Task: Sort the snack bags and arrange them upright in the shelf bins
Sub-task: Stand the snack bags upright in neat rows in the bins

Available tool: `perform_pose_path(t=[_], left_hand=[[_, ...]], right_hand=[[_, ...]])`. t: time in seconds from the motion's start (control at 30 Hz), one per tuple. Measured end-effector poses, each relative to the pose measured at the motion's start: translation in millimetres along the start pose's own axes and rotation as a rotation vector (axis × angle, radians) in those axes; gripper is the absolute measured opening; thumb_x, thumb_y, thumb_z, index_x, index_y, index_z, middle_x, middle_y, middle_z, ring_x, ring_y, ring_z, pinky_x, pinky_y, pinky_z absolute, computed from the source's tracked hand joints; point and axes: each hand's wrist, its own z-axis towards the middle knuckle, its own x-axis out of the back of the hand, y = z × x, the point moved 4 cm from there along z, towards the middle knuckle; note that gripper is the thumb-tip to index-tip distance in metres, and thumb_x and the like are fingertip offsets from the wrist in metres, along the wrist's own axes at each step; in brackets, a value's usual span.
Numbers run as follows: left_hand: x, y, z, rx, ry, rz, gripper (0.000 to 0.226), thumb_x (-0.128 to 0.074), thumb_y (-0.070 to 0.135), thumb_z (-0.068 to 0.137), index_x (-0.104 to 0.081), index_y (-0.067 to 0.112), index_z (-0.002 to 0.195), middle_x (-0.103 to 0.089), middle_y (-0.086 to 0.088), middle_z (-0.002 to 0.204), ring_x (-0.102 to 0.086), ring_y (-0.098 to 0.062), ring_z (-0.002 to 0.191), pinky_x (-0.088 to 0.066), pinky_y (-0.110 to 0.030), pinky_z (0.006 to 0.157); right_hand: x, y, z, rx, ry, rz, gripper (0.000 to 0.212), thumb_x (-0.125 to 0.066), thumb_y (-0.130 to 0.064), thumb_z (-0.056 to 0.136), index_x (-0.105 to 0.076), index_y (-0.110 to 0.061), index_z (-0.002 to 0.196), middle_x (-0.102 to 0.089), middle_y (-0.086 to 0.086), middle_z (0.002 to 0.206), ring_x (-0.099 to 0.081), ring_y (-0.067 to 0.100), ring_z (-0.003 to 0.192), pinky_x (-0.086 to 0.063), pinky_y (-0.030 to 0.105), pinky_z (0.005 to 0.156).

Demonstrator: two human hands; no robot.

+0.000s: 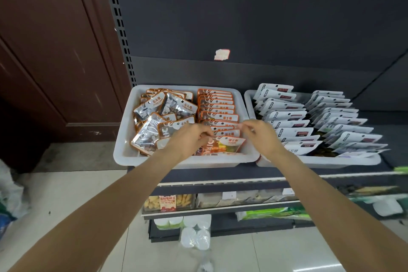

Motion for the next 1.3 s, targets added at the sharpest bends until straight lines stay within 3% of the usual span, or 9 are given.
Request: perform_pose_path(t=[0.17,0.27,0.37,0.57,0.8,0.97,1.1,1.2,1.3], left_hand=[[0,-8,1,0.046,0.072,0.078,0.021,-0.054,0.016,0.095,-0.066,0.017,0.112,-0.062,-0.005,0.118,-0.061,-0.021,0.102,-0.052,-0.034,0.088],[-1,-12,3,0.060,0.109,0.032,0.022,-0.054,0.010,0.094,-0.068,0.013,0.111,-0.049,-0.007,0.135,-0.050,-0.022,0.120,-0.040,-0.027,0.101],[-2,-13,3,0.082,0.162,0.037,0.021,-0.057,0.011,0.093,-0.070,0.015,0.110,-0.037,-0.006,0.147,-0.037,-0.022,0.134,-0.032,-0.033,0.110],[1,-17,0,0.037,0.109,0.034,0.022,-0.055,0.006,0.093,-0.070,0.010,0.108,-0.053,-0.006,0.134,-0.049,-0.020,0.123,-0.038,-0.028,0.104],[0,-20,-8,-0.021,0.044,0.024,0.022,-0.056,0.014,0.094,-0.070,0.015,0.110,-0.051,-0.004,0.134,-0.047,-0.019,0.124,-0.037,-0.033,0.107],[-2,-12,-12,-0.074,0.065,-0.021,0.021,-0.057,0.008,0.092,-0.072,0.012,0.107,-0.043,-0.003,0.141,-0.043,-0.019,0.128,-0.033,-0.023,0.108],[-8,-7,-9,0.042,0.046,-0.181,0.040,-0.056,0.003,0.091,-0.052,0.017,0.129,-0.047,-0.002,0.139,-0.046,-0.019,0.127,-0.037,-0.022,0.102],[-9,-4,-6,0.168,0.080,-0.405,0.057,-0.053,0.006,0.094,-0.030,0.020,0.145,-0.046,0.002,0.142,-0.045,-0.016,0.129,-0.036,-0.017,0.094],[-14,-4,1,0.191,0.026,-0.337,0.067,-0.053,0.009,0.095,-0.018,0.021,0.151,-0.030,0.001,0.153,-0.031,-0.018,0.139,-0.032,-0.030,0.110]], right_hand=[[-14,-1,22,-0.013,-0.104,-0.073,0.027,-0.055,-0.009,0.093,-0.065,-0.010,0.119,-0.063,0.009,0.121,-0.059,0.023,0.111,-0.046,0.032,0.098],[-15,-2,32,-0.072,-0.081,-0.024,0.027,-0.062,-0.011,0.090,-0.065,-0.010,0.116,-0.068,0.008,0.109,-0.062,0.019,0.099,-0.049,0.034,0.094],[-15,-6,36,-0.035,-0.100,-0.079,0.025,-0.069,-0.016,0.085,-0.068,-0.015,0.110,-0.065,0.001,0.101,-0.060,0.015,0.092,-0.051,0.035,0.087],[-28,-14,25,0.028,-0.147,-0.119,0.036,-0.065,-0.018,0.088,-0.061,-0.015,0.124,-0.058,0.003,0.129,-0.054,0.020,0.117,-0.044,0.034,0.100],[-28,-19,19,-0.060,-0.049,-0.217,0.018,-0.056,-0.020,0.094,-0.070,-0.022,0.106,-0.068,0.002,0.108,-0.062,0.022,0.102,-0.049,0.034,0.085],[-10,-20,1,0.038,0.112,-0.277,0.018,-0.060,-0.022,0.092,-0.072,-0.023,0.105,-0.070,-0.002,0.109,-0.063,0.022,0.101,-0.048,0.038,0.090],[-27,-9,-10,-0.032,-0.072,-0.169,0.027,-0.054,-0.016,0.095,-0.065,-0.016,0.119,-0.063,0.006,0.121,-0.060,0.026,0.107,-0.050,0.038,0.090],[-30,-4,-14,-0.051,0.020,-0.060,0.035,-0.046,-0.008,0.096,-0.055,-0.010,0.131,-0.058,0.011,0.128,-0.057,0.027,0.111,-0.046,0.036,0.096],[-32,-6,-20,-0.070,-0.018,-0.025,0.047,-0.039,-0.012,0.099,-0.034,-0.013,0.145,-0.042,0.008,0.144,-0.046,0.024,0.125,-0.036,0.031,0.105]])
